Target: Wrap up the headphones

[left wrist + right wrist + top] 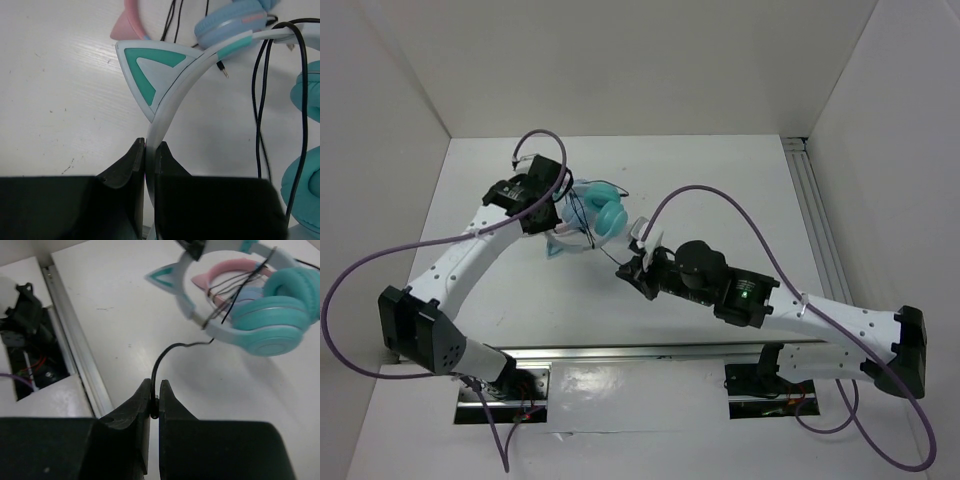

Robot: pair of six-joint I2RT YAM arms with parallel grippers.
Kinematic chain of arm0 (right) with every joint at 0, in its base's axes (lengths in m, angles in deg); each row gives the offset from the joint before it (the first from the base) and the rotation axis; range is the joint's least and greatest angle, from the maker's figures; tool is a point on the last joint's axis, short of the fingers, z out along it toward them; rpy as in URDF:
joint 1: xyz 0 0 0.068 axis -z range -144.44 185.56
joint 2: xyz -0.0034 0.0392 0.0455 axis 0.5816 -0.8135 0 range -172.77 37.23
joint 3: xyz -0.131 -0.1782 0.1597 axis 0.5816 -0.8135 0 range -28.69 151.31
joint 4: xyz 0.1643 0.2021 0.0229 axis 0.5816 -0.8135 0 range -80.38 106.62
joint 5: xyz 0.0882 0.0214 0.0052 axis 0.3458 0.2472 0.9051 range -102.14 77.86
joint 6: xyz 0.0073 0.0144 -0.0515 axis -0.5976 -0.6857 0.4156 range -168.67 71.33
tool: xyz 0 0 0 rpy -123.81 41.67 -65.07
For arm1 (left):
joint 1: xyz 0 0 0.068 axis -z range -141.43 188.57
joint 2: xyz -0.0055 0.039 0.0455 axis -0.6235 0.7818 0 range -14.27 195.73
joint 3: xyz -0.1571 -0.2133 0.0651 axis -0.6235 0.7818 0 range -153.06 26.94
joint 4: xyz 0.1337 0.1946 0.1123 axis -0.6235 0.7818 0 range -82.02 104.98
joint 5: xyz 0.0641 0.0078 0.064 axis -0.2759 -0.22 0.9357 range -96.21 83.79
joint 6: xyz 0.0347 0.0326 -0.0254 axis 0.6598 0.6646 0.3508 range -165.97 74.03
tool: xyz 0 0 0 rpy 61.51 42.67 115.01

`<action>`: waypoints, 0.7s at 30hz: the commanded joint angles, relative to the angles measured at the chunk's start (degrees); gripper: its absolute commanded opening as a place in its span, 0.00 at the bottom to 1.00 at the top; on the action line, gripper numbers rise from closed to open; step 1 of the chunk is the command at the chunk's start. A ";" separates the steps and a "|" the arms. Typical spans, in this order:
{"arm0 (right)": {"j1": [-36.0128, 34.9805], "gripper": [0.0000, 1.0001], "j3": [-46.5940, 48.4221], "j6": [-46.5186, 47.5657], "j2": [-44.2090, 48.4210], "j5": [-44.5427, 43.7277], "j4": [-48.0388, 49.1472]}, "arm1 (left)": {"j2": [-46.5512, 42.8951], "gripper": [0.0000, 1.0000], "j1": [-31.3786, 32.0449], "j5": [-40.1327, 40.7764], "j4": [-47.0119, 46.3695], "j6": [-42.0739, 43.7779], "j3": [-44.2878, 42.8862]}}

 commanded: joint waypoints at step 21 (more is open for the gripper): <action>-5.11 0.00 9.08 12.66 -5.04 -17.93 -3.53 | 10.60 0.00 6.65 -3.95 -4.57 12.84 -4.92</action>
